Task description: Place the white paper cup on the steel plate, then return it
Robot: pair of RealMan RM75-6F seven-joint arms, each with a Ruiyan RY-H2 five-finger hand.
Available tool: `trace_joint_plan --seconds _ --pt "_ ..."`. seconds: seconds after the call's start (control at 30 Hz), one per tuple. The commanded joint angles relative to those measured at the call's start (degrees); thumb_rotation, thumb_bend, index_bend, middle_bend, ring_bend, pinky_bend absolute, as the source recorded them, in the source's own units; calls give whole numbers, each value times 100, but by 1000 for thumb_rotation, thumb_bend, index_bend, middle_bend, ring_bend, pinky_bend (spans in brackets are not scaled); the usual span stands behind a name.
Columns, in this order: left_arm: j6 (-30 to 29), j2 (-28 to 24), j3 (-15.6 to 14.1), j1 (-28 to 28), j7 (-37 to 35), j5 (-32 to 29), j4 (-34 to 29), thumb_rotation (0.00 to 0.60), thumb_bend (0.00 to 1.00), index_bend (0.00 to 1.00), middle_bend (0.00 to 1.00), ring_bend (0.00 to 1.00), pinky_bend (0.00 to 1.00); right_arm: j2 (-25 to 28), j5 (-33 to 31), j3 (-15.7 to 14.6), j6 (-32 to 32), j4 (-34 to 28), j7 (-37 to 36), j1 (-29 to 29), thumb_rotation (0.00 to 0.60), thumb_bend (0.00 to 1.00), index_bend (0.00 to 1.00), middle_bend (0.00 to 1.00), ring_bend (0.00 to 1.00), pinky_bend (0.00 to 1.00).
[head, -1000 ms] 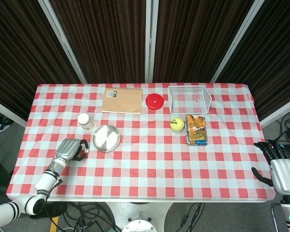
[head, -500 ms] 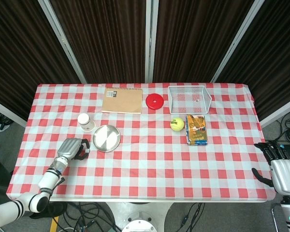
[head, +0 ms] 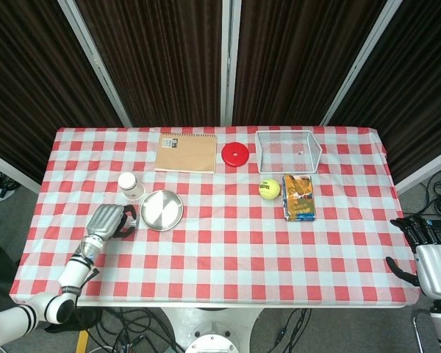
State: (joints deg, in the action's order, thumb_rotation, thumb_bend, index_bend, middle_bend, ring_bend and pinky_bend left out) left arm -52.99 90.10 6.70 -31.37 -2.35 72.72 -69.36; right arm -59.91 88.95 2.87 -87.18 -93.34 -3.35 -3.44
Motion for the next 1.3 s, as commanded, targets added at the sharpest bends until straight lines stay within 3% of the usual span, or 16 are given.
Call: trace_joint_plan --seconds 0.03,0.4,0.7,0.87,1.07,1.13,1.3 --pt "-163 -69 121 -60 82 90 -178 600 366 586 845 858 905 4 8 -3 -11 9 -17 8 600 147 205 198 90 184" --pt "496 367 453 -752 915 -500 8 600 361 518 826 855 905 50 7 -26 -135 47 -119 116 600 147 206 199 90 184" --pt "638 359 374 -880 1265 -737 -94 600 323 365 797 840 905 56 22 -42 -147 39 -181 147 600 148 205 199 90 184" --pt "161 76 389 -692 1254 -635 -431 600 251 272 706 769 905 56 24 -34 -140 34 -204 143 600 149 206 199 90 184" --pt "-617 -331 593 -200 427 -563 -556 600 230 306 619 664 880 85 87 -10 -244 38 -199 164 600 150 205 199 91 184" --pt "-579 -411 668 -108 2 -644 -414 600 225 333 578 586 821 90 100 -10 -245 29 -200 162 600 151 205 199 90 184" --pt "2 -365 859 -101 -991 -995 122 600 173 282 308 237 384 66 129 -27 -214 42 -203 149 600 151 205 199 90 184"
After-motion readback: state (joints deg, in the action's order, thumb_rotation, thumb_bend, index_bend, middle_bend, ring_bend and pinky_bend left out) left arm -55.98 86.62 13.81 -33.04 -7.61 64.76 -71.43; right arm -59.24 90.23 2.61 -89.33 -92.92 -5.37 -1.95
